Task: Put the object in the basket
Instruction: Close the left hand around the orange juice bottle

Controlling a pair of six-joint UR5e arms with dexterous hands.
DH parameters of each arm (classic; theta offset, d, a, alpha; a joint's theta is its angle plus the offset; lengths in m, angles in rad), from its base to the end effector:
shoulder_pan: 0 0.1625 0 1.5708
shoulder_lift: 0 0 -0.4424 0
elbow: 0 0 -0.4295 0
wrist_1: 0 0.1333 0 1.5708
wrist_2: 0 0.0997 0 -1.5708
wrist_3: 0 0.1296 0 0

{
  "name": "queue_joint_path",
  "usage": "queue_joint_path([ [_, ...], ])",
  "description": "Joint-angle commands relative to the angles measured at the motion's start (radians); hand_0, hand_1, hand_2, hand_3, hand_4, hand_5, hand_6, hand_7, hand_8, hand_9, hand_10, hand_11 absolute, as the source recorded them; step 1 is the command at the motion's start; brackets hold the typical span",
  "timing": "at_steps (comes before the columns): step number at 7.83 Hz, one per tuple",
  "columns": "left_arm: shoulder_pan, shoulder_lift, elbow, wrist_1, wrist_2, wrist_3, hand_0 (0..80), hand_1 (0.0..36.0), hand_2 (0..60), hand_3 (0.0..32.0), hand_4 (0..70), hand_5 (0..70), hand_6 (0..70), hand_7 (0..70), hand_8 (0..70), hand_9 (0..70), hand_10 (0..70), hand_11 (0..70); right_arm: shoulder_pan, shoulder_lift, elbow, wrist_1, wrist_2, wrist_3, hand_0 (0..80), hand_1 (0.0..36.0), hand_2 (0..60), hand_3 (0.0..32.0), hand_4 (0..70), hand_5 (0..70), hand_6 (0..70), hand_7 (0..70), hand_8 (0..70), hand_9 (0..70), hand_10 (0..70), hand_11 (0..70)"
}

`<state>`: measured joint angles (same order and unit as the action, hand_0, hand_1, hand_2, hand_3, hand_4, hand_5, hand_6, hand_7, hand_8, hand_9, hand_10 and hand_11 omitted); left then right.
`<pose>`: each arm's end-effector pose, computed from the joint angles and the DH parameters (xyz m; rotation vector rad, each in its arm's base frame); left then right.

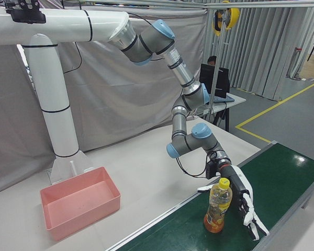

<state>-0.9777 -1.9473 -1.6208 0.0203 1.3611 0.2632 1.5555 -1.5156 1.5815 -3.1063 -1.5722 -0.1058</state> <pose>0.2637 -0.6779 0.4377 -0.2290 2.3844 -1.5358 0.1240 -0.5939 0.6620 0.1013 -2.2696 2.0490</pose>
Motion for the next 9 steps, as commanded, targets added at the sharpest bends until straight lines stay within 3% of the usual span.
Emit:
queue_joint_path([
  [1, 0.036, -0.039, -0.004, -0.008, -0.007, -0.053, 73.4, 18.5, 0.0, 0.4, 9.3, 26.5, 0.0, 0.0, 6.3, 7.6, 3.8, 8.3, 0.000, 0.000, 0.002, 0.000, 0.000, 0.000, 0.0, 0.0, 0.0, 0.0, 0.0, 0.0, 0.0, 0.0, 0.0, 0.0, 0.0, 0.0],
  [2, 0.036, -0.039, -0.005, -0.022, -0.007, -0.105, 64.3, 22.0, 0.4, 0.0, 9.7, 26.8, 0.0, 0.0, 6.9, 8.5, 3.8, 8.3, 0.000, 0.000, 0.002, 0.000, 0.000, 0.001, 0.0, 0.0, 0.0, 0.0, 0.0, 0.0, 0.0, 0.0, 0.0, 0.0, 0.0, 0.0],
  [3, 0.037, -0.048, -0.007, -0.011, -0.007, -0.139, 52.9, 32.9, 60.0, 0.0, 10.7, 36.1, 0.0, 0.2, 11.5, 14.9, 8.0, 14.4, 0.000, 0.000, 0.002, 0.000, 0.000, 0.002, 0.0, 0.0, 0.0, 0.0, 0.0, 0.0, 0.0, 0.0, 0.0, 0.0, 0.0, 0.0],
  [4, 0.037, -0.051, -0.005, 0.012, -0.007, -0.139, 50.5, 36.0, 60.0, 0.0, 26.1, 68.8, 5.1, 9.1, 20.8, 28.1, 21.3, 33.6, 0.000, 0.000, 0.002, 0.000, 0.000, 0.000, 0.0, 0.0, 0.0, 0.0, 0.0, 0.0, 0.0, 0.0, 0.0, 0.0, 0.0, 0.0],
  [5, 0.037, -0.050, -0.005, 0.019, -0.005, -0.139, 57.8, 36.0, 60.0, 0.0, 70.0, 70.0, 41.1, 50.1, 62.8, 70.0, 51.2, 70.0, 0.000, 0.000, 0.002, 0.000, 0.000, 0.000, 0.0, 0.0, 0.0, 0.0, 0.0, 0.0, 0.0, 0.0, 0.0, 0.0, 0.0, 0.0],
  [6, 0.037, -0.050, -0.007, 0.021, -0.005, -0.140, 64.6, 36.0, 60.0, 0.0, 70.0, 70.0, 70.0, 70.0, 70.0, 70.0, 65.1, 70.0, 0.000, 0.000, 0.002, 0.000, 0.000, 0.001, 0.0, 0.0, 0.0, 0.0, 0.0, 0.0, 0.0, 0.0, 0.0, 0.0, 0.0, 0.0],
  [7, 0.037, -0.051, -0.017, 0.021, -0.002, -0.150, 78.6, 36.0, 60.0, 0.0, 70.0, 70.0, 70.0, 70.0, 70.0, 70.0, 70.0, 70.0, 0.000, 0.000, 0.002, 0.000, 0.000, 0.000, 0.0, 0.0, 0.0, 0.0, 0.0, 0.0, 0.0, 0.0, 0.0, 0.0, 0.0, 0.0],
  [8, 0.040, -0.051, -0.077, 0.058, 0.001, -0.145, 80.0, 36.0, 60.0, 0.0, 70.0, 70.0, 70.0, 70.0, 70.0, 70.0, 70.0, 70.0, 0.000, 0.000, 0.002, 0.000, 0.000, 0.000, 0.0, 0.0, 0.0, 0.0, 0.0, 0.0, 0.0, 0.0, 0.0, 0.0, 0.0, 0.0],
  [9, 0.092, -0.050, -0.176, 0.132, 0.006, -0.141, 80.0, 36.0, 60.0, 0.0, 70.0, 70.0, 70.0, 70.0, 70.0, 70.0, 60.9, 70.0, 0.000, 0.000, 0.003, 0.000, 0.000, 0.000, 0.0, 0.0, 0.0, 0.0, 0.0, 0.0, 0.0, 0.0, 0.0, 0.0, 0.0, 0.0],
])
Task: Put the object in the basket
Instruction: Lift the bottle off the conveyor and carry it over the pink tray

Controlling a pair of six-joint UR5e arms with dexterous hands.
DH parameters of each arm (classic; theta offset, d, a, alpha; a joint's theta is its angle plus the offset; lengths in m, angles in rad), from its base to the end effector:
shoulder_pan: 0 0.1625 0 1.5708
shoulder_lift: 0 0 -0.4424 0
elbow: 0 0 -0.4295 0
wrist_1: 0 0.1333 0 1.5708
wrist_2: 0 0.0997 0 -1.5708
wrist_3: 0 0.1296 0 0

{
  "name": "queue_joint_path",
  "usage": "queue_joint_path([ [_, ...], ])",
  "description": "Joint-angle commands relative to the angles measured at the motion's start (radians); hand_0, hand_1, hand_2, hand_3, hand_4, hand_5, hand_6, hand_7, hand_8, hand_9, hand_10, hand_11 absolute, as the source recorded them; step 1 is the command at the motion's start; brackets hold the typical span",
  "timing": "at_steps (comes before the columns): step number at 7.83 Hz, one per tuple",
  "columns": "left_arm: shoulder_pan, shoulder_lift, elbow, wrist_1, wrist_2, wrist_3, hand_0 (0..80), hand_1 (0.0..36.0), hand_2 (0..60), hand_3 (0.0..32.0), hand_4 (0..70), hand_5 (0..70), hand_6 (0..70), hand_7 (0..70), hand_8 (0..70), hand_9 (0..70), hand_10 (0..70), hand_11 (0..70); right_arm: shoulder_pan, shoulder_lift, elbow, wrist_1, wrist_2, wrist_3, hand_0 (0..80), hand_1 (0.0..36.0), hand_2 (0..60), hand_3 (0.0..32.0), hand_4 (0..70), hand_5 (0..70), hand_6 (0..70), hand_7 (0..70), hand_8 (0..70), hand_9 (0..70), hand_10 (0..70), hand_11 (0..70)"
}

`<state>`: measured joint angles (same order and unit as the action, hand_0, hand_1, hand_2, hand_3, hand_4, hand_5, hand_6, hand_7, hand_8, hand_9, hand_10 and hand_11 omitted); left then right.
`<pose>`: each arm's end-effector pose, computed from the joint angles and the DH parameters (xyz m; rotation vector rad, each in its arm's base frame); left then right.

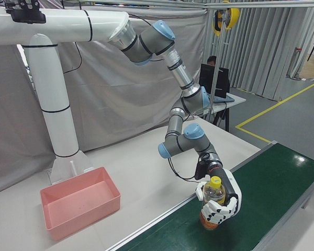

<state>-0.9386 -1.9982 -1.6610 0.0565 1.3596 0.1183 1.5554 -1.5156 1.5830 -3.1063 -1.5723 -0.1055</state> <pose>0.2927 -0.6712 0.3855 -0.4738 2.4460 -1.5302 0.1240 -0.5940 0.6612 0.1008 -2.2713 2.0474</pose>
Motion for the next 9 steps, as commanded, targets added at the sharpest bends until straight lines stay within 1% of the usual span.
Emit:
queue_joint_path([
  [1, 0.120, 0.001, -0.220, 0.146, 0.007, 0.007, 80.0, 36.0, 60.0, 0.0, 70.0, 70.0, 70.0, 70.0, 70.0, 70.0, 57.2, 70.0, 0.000, 0.000, 0.002, 0.000, 0.000, 0.000, 0.0, 0.0, 0.0, 0.0, 0.0, 0.0, 0.0, 0.0, 0.0, 0.0, 0.0, 0.0],
  [2, 0.191, 0.003, -0.290, 0.193, 0.007, 0.014, 80.0, 36.0, 60.0, 0.0, 70.0, 70.0, 70.0, 70.0, 70.0, 70.0, 56.6, 70.0, 0.000, 0.000, 0.002, 0.000, 0.000, 0.001, 0.0, 0.0, 0.0, 0.0, 0.0, 0.0, 0.0, 0.0, 0.0, 0.0, 0.0, 0.0],
  [3, 0.234, 0.004, -0.360, 0.242, 0.007, 0.053, 80.0, 36.0, 60.0, 0.0, 70.0, 70.0, 70.0, 70.0, 70.0, 70.0, 56.4, 70.0, 0.000, 0.000, 0.000, 0.000, 0.000, 0.000, 0.0, 0.0, 0.0, 0.0, 0.0, 0.0, 0.0, 0.0, 0.0, 0.0, 0.0, 0.0],
  [4, 0.303, 0.007, -0.435, 0.294, 0.009, 0.094, 80.0, 36.0, 60.0, 0.0, 70.0, 70.0, 70.0, 70.0, 70.0, 70.0, 55.8, 70.0, 0.000, 0.000, 0.000, 0.000, 0.000, 0.000, 0.0, 0.0, 0.0, 0.0, 0.0, 0.0, 0.0, 0.0, 0.0, 0.0, 0.0, 0.0],
  [5, 0.392, 0.009, -0.459, 0.310, 0.009, 0.130, 80.0, 36.0, 60.0, 0.0, 70.0, 70.0, 70.0, 70.0, 70.0, 70.0, 54.3, 70.0, 0.000, 0.000, 0.000, 0.000, 0.000, 0.000, 0.0, 0.0, 0.0, 0.0, 0.0, 0.0, 0.0, 0.0, 0.0, 0.0, 0.0, 0.0],
  [6, 0.484, 0.006, -0.459, 0.331, 0.007, 0.188, 80.0, 36.0, 60.0, 0.0, 68.0, 70.0, 70.0, 70.0, 70.0, 70.0, 52.1, 70.0, 0.000, 0.000, 0.000, 0.000, 0.001, 0.000, 0.0, 0.0, 0.0, 0.0, 0.0, 0.0, 0.0, 0.0, 0.0, 0.0, 0.0, 0.0],
  [7, 0.557, 0.003, -0.456, 0.347, 0.000, 0.243, 80.0, 36.0, 60.0, 0.0, 64.3, 70.0, 70.0, 70.0, 70.0, 70.0, 50.1, 70.0, 0.000, 0.000, 0.000, 0.000, 0.000, 0.000, 0.0, 0.0, 0.0, 0.0, 0.0, 0.0, 0.0, 0.0, 0.0, 0.0, 0.0, 0.0],
  [8, 0.614, 0.001, -0.453, 0.362, -0.002, 0.283, 80.0, 36.0, 60.0, 0.0, 64.1, 70.0, 70.0, 70.0, 70.0, 70.0, 48.4, 70.0, 0.000, 0.000, -0.001, 0.000, 0.000, 0.000, 0.0, 0.0, 0.0, 0.0, 0.0, 0.0, 0.0, 0.0, 0.0, 0.0, 0.0, 0.0],
  [9, 0.630, 0.003, -0.451, 0.365, -0.002, 0.297, 80.0, 36.0, 60.0, 0.0, 66.2, 70.0, 70.0, 70.0, 70.0, 70.0, 47.1, 68.4, 0.000, 0.000, -0.002, 0.000, 0.001, 0.000, 0.0, 0.0, 0.0, 0.0, 0.0, 0.0, 0.0, 0.0, 0.0, 0.0, 0.0, 0.0],
])
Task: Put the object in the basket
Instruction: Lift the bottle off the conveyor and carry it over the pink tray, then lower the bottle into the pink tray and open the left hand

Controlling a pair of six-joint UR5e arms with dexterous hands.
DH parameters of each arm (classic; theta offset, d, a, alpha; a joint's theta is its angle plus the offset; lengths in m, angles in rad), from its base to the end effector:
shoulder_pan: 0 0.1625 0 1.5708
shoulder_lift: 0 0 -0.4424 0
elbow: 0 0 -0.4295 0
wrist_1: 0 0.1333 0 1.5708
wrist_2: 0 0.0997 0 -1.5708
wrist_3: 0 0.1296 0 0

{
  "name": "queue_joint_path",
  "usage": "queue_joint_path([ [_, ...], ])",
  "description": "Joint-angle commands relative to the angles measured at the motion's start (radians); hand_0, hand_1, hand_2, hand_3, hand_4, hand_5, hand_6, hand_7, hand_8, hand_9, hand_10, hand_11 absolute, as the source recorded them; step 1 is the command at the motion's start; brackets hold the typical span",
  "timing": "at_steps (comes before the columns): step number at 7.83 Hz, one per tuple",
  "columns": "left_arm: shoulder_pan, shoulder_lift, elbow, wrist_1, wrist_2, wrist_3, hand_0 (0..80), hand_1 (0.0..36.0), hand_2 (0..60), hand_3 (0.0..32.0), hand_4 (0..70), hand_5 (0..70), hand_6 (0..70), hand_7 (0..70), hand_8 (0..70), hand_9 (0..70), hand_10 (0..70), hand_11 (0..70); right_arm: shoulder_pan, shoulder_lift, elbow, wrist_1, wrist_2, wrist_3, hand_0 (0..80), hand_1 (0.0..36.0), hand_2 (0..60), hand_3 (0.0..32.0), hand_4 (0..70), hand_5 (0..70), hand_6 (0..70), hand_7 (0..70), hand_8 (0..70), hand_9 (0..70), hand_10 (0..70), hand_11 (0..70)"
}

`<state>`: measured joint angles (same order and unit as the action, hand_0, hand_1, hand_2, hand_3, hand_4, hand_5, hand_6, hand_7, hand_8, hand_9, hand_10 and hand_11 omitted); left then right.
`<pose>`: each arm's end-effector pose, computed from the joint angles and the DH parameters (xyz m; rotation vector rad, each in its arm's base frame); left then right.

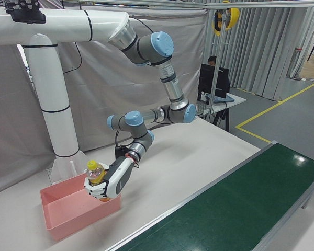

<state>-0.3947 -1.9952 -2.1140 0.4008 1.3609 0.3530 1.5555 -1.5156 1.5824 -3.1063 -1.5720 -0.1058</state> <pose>0.4796 -0.3734 0.2280 -0.8174 2.2133 -1.1048 0.1241 -0.5940 0.6615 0.1016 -2.2707 2.0481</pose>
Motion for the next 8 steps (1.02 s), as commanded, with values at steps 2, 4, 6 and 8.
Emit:
queue_joint_path([
  [2, 0.095, 0.009, -0.004, 0.029, 0.004, 0.064, 78.1, 36.0, 60.0, 0.0, 62.6, 70.0, 65.5, 70.0, 70.0, 70.0, 42.1, 61.1, 0.000, 0.000, -0.001, 0.000, 0.000, 0.000, 0.0, 0.0, 0.0, 0.0, 0.0, 0.0, 0.0, 0.0, 0.0, 0.0, 0.0, 0.0],
  [4, 0.161, 0.038, -0.004, 0.015, -0.002, 0.081, 52.2, 36.0, 60.0, 0.0, 29.9, 70.0, 20.9, 41.8, 45.1, 59.9, 28.5, 43.3, 0.000, 0.000, -0.001, 0.000, 0.000, 0.000, 0.0, 0.0, 0.0, 0.0, 0.0, 0.0, 0.0, 0.0, 0.0, 0.0, 0.0, 0.0],
  [6, 0.165, 0.036, -0.006, 0.009, 0.003, 0.084, 80.0, 9.2, 0.0, 2.0, 4.6, 58.1, 1.5, 11.8, 21.1, 28.1, 23.4, 36.4, 0.000, 0.000, -0.001, 0.000, 0.000, 0.000, 0.0, 0.0, 0.0, 0.0, 0.0, 0.0, 0.0, 0.0, 0.0, 0.0, 0.0, 0.0],
  [8, 0.163, 0.036, -0.007, 0.007, 0.004, 0.083, 80.0, 5.2, 0.0, 5.4, 8.9, 23.5, 0.0, 0.8, 10.0, 11.7, 7.3, 13.1, 0.000, 0.000, -0.001, 0.000, 0.000, 0.002, 0.0, 0.0, 0.0, 0.0, 0.0, 0.0, 0.0, 0.0, 0.0, 0.0, 0.0, 0.0],
])
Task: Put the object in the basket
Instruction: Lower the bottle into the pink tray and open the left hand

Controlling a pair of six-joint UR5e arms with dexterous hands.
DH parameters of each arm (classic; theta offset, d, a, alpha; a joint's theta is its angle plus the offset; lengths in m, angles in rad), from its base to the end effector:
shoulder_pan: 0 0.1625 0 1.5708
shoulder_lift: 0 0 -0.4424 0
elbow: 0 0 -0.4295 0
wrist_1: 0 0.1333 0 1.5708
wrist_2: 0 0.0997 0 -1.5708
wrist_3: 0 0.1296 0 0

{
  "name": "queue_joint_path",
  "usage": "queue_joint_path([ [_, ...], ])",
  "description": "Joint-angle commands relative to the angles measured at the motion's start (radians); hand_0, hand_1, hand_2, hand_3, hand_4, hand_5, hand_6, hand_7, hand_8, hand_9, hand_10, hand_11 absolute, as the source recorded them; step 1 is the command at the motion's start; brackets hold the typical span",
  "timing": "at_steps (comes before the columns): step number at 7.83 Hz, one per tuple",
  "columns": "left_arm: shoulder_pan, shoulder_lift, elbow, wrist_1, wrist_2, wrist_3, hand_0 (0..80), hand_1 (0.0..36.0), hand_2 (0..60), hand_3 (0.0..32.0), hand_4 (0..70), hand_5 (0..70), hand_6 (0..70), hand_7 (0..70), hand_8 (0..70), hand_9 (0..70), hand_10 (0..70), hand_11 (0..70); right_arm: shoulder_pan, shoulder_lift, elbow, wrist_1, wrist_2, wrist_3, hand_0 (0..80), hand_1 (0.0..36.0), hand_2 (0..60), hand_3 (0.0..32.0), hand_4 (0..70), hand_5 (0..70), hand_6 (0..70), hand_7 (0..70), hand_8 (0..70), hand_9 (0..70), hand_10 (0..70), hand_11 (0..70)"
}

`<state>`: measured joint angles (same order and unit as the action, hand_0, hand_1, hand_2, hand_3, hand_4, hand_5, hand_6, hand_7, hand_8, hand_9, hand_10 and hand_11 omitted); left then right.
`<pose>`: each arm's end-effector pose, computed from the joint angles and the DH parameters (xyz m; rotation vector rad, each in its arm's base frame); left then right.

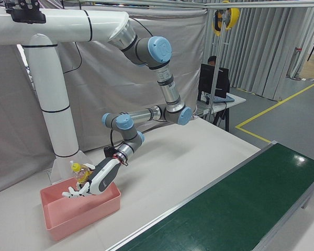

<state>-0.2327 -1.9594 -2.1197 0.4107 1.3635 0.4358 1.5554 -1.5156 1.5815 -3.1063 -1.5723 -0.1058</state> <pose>0.5290 -0.2898 0.2481 -0.8627 2.0905 -1.0024 0.1240 -0.5940 0.6620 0.1011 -2.2695 2.0489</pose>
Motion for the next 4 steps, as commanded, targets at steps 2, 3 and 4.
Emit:
queue_joint_path([
  [2, -0.005, 0.000, -0.012, -0.003, 0.002, -0.005, 80.0, 3.4, 0.0, 9.6, 5.8, 15.1, 0.0, 0.0, 5.8, 6.1, 5.0, 9.5, 0.000, 0.000, 0.000, 0.000, 0.000, 0.000, 0.0, 0.0, 0.0, 0.0, 0.0, 0.0, 0.0, 0.0, 0.0, 0.0, 0.0, 0.0],
  [3, -0.014, 0.004, -0.038, -0.001, 0.003, -0.009, 80.0, 3.2, 0.0, 10.2, 5.2, 14.4, 0.0, 0.0, 5.3, 5.4, 4.6, 8.9, 0.000, 0.000, 0.000, 0.000, 0.000, 0.000, 0.0, 0.0, 0.0, 0.0, 0.0, 0.0, 0.0, 0.0, 0.0, 0.0, 0.0, 0.0],
  [4, -0.026, 0.014, -0.072, 0.000, 0.003, -0.014, 80.0, 3.0, 0.0, 10.2, 5.2, 13.7, 0.0, 0.0, 5.0, 5.1, 4.4, 8.6, 0.000, 0.000, 0.000, 0.000, 0.000, 0.000, 0.0, 0.0, 0.0, 0.0, 0.0, 0.0, 0.0, 0.0, 0.0, 0.0, 0.0, 0.0],
])
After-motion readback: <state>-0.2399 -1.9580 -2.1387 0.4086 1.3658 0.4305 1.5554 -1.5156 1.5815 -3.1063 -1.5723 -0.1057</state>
